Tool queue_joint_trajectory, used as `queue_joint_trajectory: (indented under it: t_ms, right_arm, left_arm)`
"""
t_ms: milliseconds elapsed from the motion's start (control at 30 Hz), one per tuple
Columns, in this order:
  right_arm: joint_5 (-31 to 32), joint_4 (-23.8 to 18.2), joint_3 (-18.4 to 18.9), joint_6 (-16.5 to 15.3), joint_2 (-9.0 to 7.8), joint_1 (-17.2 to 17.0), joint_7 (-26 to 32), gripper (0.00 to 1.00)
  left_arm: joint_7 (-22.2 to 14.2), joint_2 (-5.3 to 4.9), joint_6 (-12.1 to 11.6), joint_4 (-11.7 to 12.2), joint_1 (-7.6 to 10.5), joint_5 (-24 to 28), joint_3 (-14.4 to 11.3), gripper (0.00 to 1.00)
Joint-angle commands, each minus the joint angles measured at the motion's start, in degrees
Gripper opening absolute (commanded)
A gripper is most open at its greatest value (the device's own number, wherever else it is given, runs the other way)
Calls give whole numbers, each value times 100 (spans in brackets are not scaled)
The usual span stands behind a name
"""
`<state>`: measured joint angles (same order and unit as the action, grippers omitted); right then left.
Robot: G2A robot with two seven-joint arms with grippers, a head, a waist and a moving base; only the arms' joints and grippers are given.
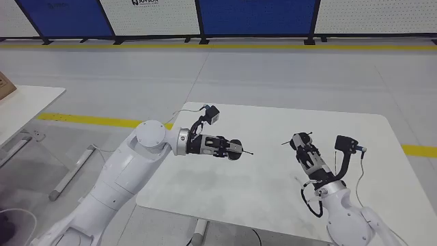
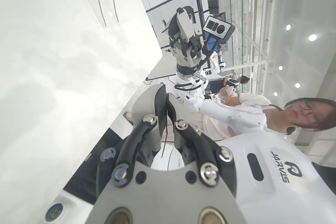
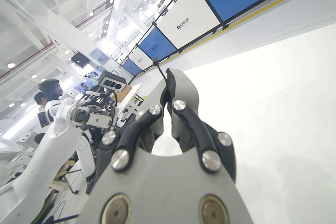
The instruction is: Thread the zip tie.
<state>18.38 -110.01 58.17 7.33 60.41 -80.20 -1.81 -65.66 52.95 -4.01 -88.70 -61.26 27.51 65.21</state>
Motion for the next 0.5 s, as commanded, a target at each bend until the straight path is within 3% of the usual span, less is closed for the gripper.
queue_joint_trajectory:
  t_ms: [0, 67, 167, 333, 467]
  right_arm:
    - [0, 0, 0, 0, 0, 0, 0, 0]
    - [0, 0, 0, 0, 0, 0, 0, 0]
    - [0, 0, 0, 0, 0, 0, 0, 0]
    - [0, 0, 0, 0, 0, 0, 0, 0]
    - [0, 0, 0, 0, 0, 0, 0, 0]
  left_arm:
    - [-1, 0, 0, 0, 0, 0, 0, 0]
    - [-1, 0, 0, 0, 0, 0, 0, 0]
    - [111, 31, 6, 31, -17, 471, 5, 0]
    - [-816, 73, 127, 571, 258, 1371, -66, 0]
    - [-968, 100, 22, 823, 418, 1449, -130, 0]
